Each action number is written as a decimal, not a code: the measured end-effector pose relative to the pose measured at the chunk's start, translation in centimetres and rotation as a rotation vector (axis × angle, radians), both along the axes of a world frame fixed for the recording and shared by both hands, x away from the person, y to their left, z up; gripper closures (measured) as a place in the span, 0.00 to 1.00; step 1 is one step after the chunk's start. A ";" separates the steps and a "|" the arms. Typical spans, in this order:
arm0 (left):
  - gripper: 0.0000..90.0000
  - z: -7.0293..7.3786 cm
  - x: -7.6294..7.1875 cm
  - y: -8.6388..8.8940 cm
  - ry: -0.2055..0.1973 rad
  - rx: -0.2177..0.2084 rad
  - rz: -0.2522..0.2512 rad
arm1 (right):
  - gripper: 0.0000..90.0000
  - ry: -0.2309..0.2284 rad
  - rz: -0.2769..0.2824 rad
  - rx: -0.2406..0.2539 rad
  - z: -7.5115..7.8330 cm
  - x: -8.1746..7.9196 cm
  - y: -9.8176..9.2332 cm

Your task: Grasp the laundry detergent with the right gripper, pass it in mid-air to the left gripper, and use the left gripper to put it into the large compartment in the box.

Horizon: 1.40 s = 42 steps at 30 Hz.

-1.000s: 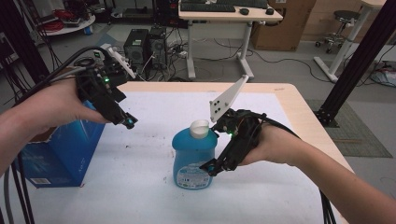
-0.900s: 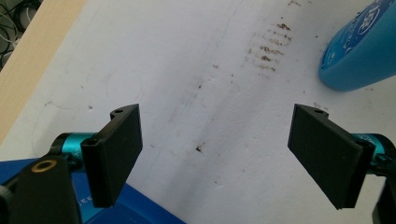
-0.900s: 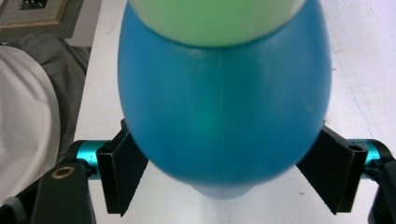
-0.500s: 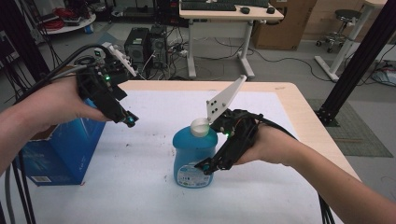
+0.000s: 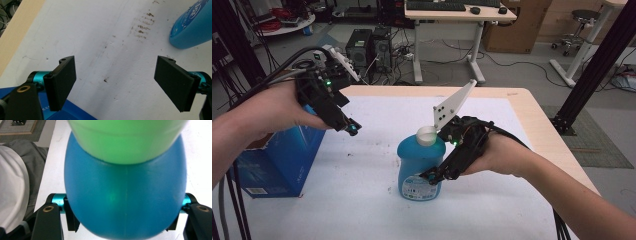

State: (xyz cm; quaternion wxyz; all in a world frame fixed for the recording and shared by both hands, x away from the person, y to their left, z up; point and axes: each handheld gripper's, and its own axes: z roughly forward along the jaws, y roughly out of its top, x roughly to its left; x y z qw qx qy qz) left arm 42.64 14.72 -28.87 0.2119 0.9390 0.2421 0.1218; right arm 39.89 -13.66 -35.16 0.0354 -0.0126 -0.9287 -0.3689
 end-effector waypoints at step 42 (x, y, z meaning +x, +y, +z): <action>0.20 0.0 0.0 -0.1 0.003 -0.001 -0.006 | 0.45 0.004 0.013 -0.003 -0.4 0.2 0.2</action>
